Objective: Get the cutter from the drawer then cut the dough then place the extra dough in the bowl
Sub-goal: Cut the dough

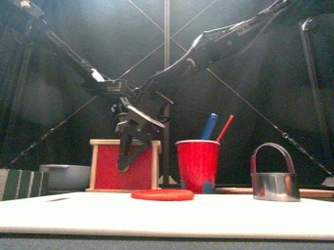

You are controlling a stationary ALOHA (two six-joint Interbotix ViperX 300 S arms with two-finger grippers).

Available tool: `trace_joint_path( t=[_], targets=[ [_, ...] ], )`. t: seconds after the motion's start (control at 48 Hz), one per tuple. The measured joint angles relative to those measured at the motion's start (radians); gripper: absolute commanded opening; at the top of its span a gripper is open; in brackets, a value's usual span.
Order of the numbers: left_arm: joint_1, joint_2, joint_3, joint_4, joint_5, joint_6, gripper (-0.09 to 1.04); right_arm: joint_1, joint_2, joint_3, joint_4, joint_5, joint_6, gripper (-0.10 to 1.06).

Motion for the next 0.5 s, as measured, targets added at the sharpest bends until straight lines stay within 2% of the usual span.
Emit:
trace_joint_path(
  t=[0.312, 0.5],
  targets=[
    [-0.002, -0.002, 0.000, -0.002, -0.029, -0.005, 0.36, -0.002, 0.000, -0.012, 0.006, 0.008, 0.006, 0.06],
    [-0.005, -0.002, -0.002, -0.003, -0.051, -0.014, 0.36, 0.025, -0.002, -0.014, 0.075, 0.009, 0.009, 0.06]
  ],
)
